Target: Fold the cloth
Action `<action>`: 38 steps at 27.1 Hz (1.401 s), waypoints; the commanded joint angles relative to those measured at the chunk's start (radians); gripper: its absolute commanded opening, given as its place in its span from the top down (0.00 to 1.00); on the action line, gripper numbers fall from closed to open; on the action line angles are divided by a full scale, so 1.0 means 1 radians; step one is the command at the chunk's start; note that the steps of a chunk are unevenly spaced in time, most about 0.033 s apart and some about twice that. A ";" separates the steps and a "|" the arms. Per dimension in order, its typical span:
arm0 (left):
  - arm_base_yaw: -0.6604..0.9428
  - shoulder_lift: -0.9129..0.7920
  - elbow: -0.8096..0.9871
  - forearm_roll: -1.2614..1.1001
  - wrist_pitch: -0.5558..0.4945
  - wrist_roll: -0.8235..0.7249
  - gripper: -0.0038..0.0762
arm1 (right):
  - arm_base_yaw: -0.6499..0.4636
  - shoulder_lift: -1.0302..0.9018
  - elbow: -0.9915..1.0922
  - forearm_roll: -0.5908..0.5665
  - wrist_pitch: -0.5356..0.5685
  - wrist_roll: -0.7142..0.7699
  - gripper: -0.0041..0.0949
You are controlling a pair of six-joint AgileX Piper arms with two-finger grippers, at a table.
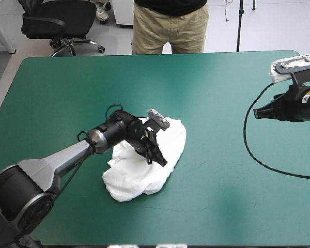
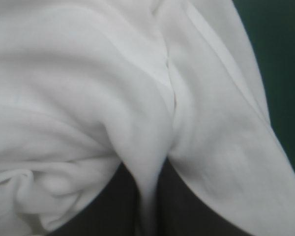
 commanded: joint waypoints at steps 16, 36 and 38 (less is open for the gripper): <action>-0.273 0.017 -0.085 -0.004 0.056 0.058 0.68 | -0.009 -0.019 -0.030 -0.006 -0.002 -0.002 0.70; 0.019 -0.220 -0.206 0.165 0.461 -0.291 0.37 | -0.009 -0.019 -0.030 0.003 -0.002 0.002 0.70; 0.034 -0.252 -0.171 0.170 0.466 -0.301 0.37 | -0.009 -0.019 -0.030 0.004 -0.002 0.002 0.70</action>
